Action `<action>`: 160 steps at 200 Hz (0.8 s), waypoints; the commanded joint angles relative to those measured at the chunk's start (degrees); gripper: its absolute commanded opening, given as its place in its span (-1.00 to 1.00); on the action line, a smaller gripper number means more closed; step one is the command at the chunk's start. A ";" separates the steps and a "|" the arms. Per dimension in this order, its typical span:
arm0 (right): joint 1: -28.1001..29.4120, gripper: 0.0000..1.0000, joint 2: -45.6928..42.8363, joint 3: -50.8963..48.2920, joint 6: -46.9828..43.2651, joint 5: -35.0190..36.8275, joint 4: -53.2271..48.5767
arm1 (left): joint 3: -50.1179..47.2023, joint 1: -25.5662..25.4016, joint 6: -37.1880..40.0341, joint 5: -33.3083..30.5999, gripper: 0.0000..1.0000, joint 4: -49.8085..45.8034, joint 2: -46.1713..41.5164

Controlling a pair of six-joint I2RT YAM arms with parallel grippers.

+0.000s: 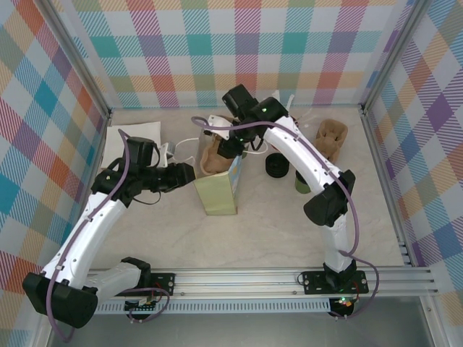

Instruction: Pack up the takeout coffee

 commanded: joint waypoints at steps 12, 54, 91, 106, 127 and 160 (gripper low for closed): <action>1.85 -0.41 -1.17 -0.49 -2.65 2.82 -4.69 | 2.35 0.62 0.01 -0.92 -0.19 -0.40 0.93; 3.55 -0.42 -0.98 -0.88 -3.61 4.64 -5.11 | 2.81 0.40 -0.20 -0.91 -0.29 -0.11 1.25; 5.10 -0.42 -2.90 -2.89 -4.75 5.73 -2.43 | 3.07 0.18 -0.20 -1.49 -0.30 -0.24 1.80; 5.67 -0.42 -3.36 -3.53 -5.32 6.55 -2.09 | 3.08 0.10 -0.20 -1.55 -0.30 -0.24 1.98; 6.03 -0.42 -3.19 -3.63 -5.73 7.87 -2.70 | 3.25 0.01 -0.19 -1.54 -0.30 -0.29 1.99; 6.12 -0.40 -1.67 -3.07 -5.46 8.19 -4.75 | 3.34 -0.39 0.01 -1.27 -0.33 -0.15 1.63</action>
